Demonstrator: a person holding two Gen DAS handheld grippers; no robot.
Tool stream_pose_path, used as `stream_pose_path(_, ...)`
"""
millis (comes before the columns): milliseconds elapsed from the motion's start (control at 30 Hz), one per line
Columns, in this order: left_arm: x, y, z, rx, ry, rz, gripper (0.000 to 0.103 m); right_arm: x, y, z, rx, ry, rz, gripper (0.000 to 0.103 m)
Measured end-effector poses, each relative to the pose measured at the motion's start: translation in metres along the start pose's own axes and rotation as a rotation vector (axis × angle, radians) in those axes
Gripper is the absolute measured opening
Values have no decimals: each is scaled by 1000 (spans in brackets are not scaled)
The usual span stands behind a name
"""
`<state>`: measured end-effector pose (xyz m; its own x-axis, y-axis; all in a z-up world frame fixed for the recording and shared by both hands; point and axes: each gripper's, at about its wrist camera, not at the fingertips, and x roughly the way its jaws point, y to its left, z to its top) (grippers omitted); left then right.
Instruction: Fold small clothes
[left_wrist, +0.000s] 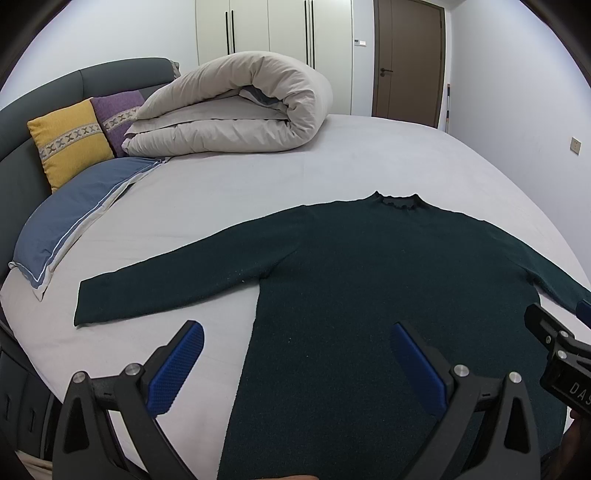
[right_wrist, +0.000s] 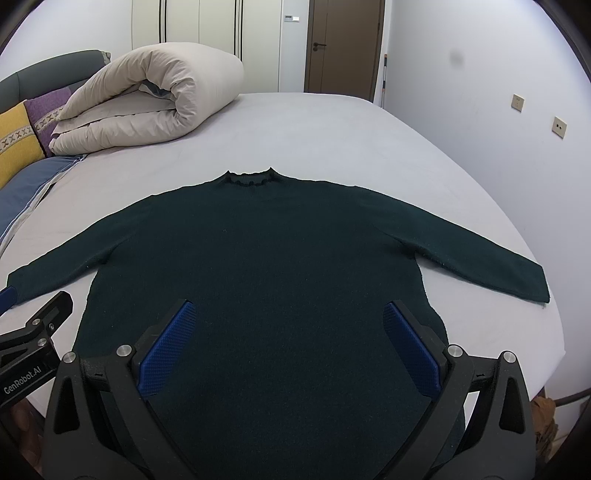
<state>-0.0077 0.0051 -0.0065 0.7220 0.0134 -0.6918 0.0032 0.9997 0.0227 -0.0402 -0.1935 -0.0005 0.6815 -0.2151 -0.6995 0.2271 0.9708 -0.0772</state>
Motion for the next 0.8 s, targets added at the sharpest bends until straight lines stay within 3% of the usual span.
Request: stream_pose_path(800, 6, 1, -2, -15, 27, -1, 103, 4, -1, -2, 8, 20, 1, 103)
